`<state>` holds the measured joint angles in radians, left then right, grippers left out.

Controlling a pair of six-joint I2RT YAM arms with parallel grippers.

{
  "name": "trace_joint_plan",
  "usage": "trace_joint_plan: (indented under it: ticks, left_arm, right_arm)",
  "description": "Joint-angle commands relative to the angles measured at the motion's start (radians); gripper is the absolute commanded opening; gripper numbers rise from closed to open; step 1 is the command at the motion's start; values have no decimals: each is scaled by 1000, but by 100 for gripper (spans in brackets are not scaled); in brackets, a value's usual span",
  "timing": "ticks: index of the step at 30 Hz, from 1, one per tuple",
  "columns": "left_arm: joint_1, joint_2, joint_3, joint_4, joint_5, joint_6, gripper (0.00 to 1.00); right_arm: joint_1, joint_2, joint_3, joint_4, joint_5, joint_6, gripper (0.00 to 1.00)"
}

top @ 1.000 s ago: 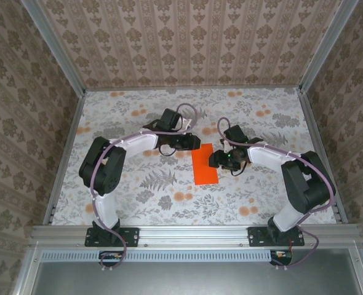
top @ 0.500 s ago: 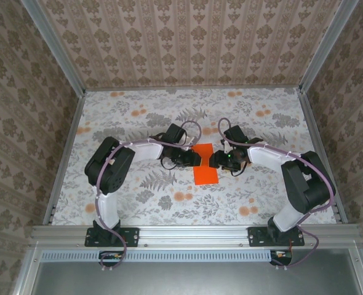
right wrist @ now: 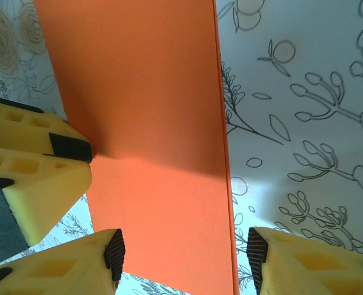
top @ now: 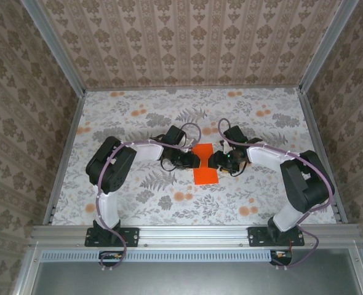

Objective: Fold a paper plane with a square sheet of paper (fold left side to right side)
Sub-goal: Fold the triangle a second time at the center of the table.

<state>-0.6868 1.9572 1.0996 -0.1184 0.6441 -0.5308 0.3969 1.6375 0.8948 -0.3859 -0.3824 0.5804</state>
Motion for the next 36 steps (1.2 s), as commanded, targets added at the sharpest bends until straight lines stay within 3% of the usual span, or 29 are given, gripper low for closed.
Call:
trace_joint_plan:
  ticks: [1, 36]
  left_arm:
    - [0, 3, -31, -30, -40, 16, 28]
    - [2, 2, -36, -16, -32, 11, 28]
  right_arm:
    - [16, 26, -12, -17, -44, 30, 57]
    - [36, 17, -60, 73, -119, 101, 54]
